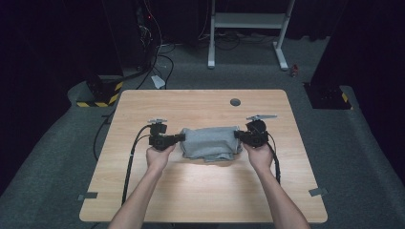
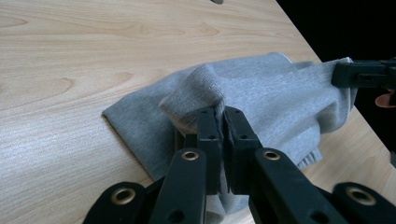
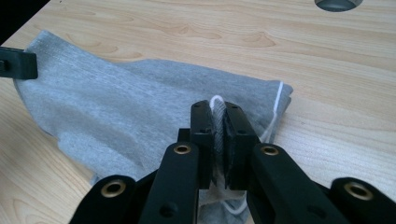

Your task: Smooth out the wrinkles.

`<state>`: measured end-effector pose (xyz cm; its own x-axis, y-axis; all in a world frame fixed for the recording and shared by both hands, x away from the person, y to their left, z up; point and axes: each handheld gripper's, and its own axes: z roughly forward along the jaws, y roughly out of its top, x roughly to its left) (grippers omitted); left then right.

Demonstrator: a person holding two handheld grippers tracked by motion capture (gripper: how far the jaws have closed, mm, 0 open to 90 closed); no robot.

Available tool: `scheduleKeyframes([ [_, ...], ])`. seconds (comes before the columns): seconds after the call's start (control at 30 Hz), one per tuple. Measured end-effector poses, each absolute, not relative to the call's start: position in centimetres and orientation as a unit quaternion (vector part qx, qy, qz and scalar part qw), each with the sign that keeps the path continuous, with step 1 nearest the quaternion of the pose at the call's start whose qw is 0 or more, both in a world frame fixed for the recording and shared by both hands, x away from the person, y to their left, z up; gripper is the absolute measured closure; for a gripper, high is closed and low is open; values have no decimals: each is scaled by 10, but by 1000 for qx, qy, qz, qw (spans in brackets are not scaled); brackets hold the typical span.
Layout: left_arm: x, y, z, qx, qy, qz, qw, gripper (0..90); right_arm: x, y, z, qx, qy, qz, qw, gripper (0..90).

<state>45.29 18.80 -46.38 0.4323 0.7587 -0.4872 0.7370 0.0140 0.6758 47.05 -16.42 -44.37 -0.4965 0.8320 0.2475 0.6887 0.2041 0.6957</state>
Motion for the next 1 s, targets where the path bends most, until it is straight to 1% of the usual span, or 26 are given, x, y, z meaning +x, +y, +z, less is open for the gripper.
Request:
scheduleKeyframes([
  [0.2,445,188,-463,704,529,2,475,861,463,-166,-441,495,766,400,96,844],
  [0.33,442,189,-459,707,517,11,482,863,457,-166,-440,495,763,404,99,845],
  [0.73,428,187,-458,719,497,9,485,865,441,-173,-445,476,772,409,104,847],
  [1.0,414,187,-463,731,479,4,486,862,421,-177,-449,459,777,419,100,845],
])
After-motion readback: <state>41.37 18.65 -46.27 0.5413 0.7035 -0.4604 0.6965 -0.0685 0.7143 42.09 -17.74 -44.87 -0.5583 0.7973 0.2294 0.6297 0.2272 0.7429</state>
